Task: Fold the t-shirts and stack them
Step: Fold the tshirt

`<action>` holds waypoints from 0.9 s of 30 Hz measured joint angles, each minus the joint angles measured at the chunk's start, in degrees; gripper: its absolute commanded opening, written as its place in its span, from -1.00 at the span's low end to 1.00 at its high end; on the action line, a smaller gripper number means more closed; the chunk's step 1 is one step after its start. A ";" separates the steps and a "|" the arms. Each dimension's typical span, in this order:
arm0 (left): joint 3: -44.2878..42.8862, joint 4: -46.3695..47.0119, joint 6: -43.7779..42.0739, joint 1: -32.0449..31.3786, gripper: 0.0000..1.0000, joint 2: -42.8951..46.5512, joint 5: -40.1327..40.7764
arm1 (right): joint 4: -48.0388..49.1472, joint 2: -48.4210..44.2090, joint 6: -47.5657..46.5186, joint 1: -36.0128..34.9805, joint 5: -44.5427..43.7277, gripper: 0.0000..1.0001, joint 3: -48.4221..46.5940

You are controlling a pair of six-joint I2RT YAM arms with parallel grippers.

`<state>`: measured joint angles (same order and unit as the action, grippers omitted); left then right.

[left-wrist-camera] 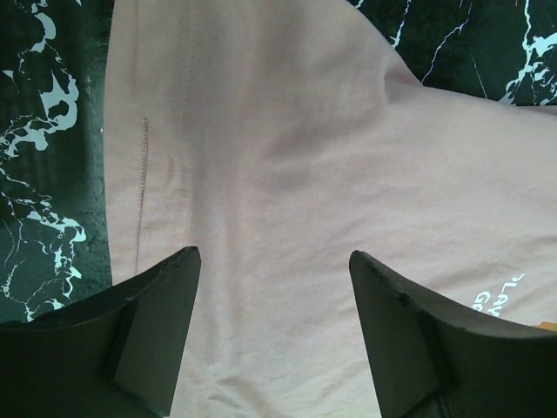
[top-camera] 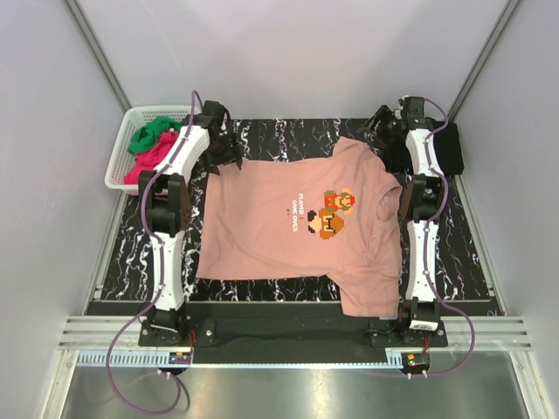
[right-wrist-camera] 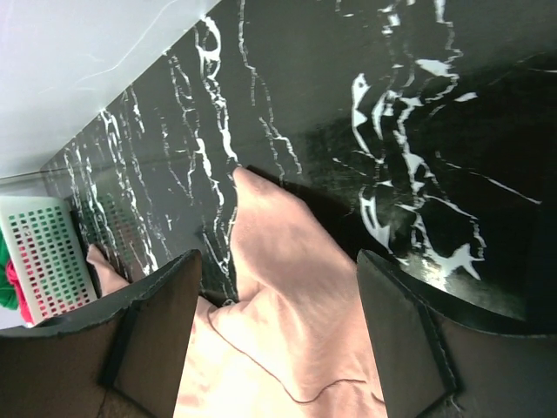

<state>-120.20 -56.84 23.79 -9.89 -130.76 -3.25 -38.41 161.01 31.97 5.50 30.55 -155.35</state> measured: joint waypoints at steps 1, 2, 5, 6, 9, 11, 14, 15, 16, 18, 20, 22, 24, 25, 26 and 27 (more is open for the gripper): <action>0.00 0.02 -0.04 -0.04 0.46 0.00 0.00 | -0.15 0.00 -0.11 0.07 -0.17 0.57 0.00; 0.00 0.02 -0.04 -0.09 0.46 0.00 0.00 | -0.39 0.02 -0.22 0.15 -0.57 0.57 -0.02; 0.13 0.02 -0.11 -0.20 0.46 0.00 0.04 | -0.72 0.15 -0.48 0.59 -1.44 0.57 -0.33; 0.24 0.07 -0.22 -0.26 0.46 0.00 0.04 | -0.79 0.17 -0.59 0.74 -1.64 0.57 -0.44; 0.74 0.17 -0.44 -0.42 0.45 0.00 0.04 | -0.87 0.22 -0.68 0.96 -2.23 0.57 -0.92; 0.87 0.17 -0.48 -0.48 0.46 0.00 0.04 | -0.83 0.55 -0.66 1.07 -2.25 0.57 -1.66; 1.03 0.28 -0.50 -0.48 0.45 0.00 0.04 | -0.33 1.36 -0.61 1.11 -2.08 0.56 -2.56; 1.18 0.37 -0.50 -0.48 0.45 0.00 0.07 | -0.33 1.64 -0.61 1.09 -1.99 0.55 -2.56; 1.33 0.37 -0.52 -0.48 0.45 0.00 0.07 | -0.24 1.95 -0.61 1.07 -1.92 0.56 -2.58; 1.55 0.37 -0.74 -0.52 0.45 0.00 0.11 | -0.22 2.62 -0.55 0.98 -1.81 0.55 -2.58; 1.75 0.35 -0.92 -0.52 0.45 0.00 0.22 | 0.37 3.10 -0.09 0.90 -0.90 0.56 -2.58; 1.75 0.37 -1.05 -0.52 0.45 0.00 0.24 | 0.59 3.10 -0.09 0.70 -0.85 0.55 -2.58; 1.75 0.39 -1.09 -0.52 0.45 0.00 0.24 | 0.74 3.13 -0.07 0.46 -0.46 0.55 -2.58; 1.75 0.39 -1.11 -0.52 0.45 0.00 0.22 | 0.79 3.13 -0.07 0.28 -0.22 0.55 -2.58; 1.75 0.39 -1.09 -0.52 0.44 0.00 0.22 | 0.83 3.17 -0.07 0.13 0.20 0.54 -2.58; 1.75 0.39 -1.09 -0.52 0.44 0.00 0.22 | 0.83 3.17 -0.07 0.00 0.44 0.53 -2.58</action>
<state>-118.45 -56.45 22.70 -10.41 -130.76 -3.03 -37.58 164.18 31.90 5.50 30.98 -157.93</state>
